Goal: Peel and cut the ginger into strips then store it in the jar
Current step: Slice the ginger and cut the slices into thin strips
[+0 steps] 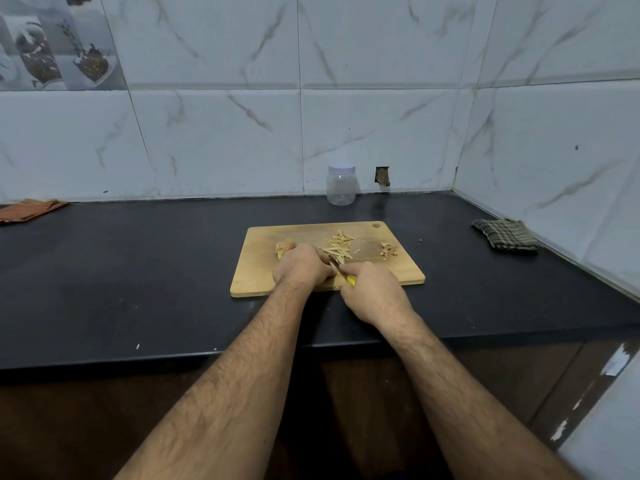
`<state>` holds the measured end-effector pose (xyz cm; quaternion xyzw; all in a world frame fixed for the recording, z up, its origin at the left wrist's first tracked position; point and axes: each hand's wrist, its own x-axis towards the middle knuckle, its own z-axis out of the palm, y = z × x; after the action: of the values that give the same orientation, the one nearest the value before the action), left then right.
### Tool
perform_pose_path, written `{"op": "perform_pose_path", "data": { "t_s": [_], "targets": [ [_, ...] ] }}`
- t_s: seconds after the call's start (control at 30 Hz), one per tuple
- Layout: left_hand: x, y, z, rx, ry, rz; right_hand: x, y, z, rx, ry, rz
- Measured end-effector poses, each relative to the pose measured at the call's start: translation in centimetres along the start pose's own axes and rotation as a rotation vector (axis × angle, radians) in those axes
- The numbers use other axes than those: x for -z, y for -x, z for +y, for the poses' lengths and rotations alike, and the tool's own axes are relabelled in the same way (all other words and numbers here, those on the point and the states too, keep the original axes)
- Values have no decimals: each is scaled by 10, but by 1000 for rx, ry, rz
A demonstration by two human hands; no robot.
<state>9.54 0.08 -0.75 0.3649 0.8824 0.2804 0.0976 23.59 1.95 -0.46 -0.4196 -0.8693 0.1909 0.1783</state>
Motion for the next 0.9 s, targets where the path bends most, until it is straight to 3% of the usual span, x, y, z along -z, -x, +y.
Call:
{"op": "perform_pose_path", "data": {
  "t_s": [0.9],
  "targets": [
    [-2,-6,-2,2,35,-18,9,24,1,-32,67,-100]
  ]
}}
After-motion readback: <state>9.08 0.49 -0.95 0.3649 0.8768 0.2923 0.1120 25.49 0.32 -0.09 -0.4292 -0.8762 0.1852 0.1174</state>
